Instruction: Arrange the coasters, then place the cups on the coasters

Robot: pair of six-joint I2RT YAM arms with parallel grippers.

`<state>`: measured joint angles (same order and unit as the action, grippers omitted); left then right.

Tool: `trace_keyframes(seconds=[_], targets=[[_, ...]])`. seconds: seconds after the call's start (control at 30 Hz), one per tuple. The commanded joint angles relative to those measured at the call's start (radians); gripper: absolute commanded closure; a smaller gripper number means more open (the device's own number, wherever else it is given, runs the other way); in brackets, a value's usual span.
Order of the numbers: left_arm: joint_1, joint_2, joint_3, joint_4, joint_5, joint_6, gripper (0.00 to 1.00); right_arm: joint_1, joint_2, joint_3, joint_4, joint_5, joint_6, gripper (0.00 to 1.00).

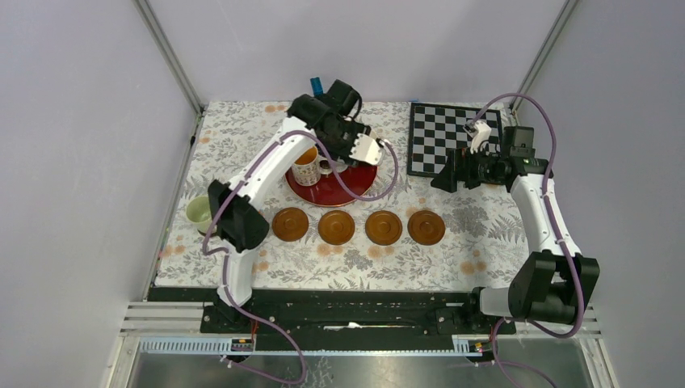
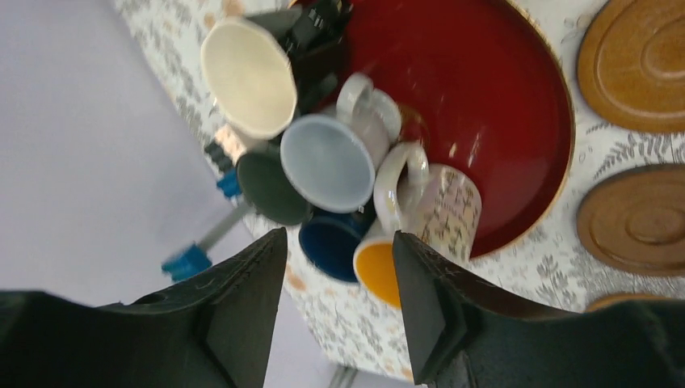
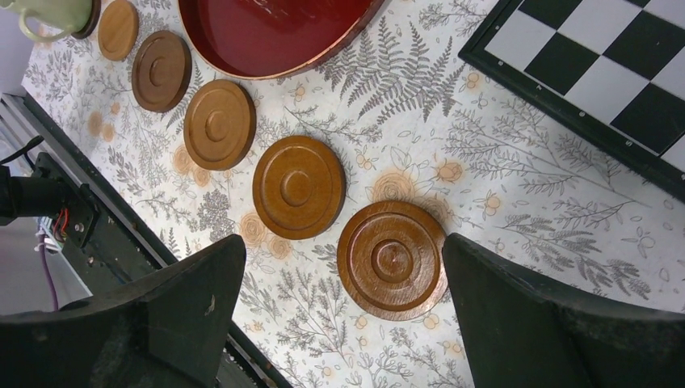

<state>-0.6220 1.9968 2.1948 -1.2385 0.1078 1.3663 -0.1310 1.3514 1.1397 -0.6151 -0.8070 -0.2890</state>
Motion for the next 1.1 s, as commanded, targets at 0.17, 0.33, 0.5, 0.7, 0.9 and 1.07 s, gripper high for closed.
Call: trace_keyframes(seconds=[0.17,0.33,0.5,0.7,0.9,1.07], targets=[[-0.042,0.123,-0.039,0.156,0.063,0.122,0.45,-0.002,-0.06,-0.041,0.06,0.021,0.06,0.02],[-0.042,0.18,-0.049,0.172,0.04,0.156,0.48,-0.002,-0.057,-0.039,0.06,0.022,0.056,0.02],[-0.038,0.213,-0.071,0.178,-0.004,0.192,0.52,-0.002,-0.056,-0.042,0.06,0.022,0.052,0.02],[-0.027,0.255,-0.069,0.205,-0.042,0.216,0.52,-0.002,-0.057,-0.041,0.057,0.017,0.049,0.02],[-0.013,0.289,-0.06,0.227,-0.077,0.251,0.52,-0.002,-0.054,-0.042,0.055,0.01,0.048,0.02],[0.003,0.317,-0.055,0.236,-0.102,0.291,0.51,-0.002,-0.052,-0.043,0.057,0.003,0.05,0.02]])
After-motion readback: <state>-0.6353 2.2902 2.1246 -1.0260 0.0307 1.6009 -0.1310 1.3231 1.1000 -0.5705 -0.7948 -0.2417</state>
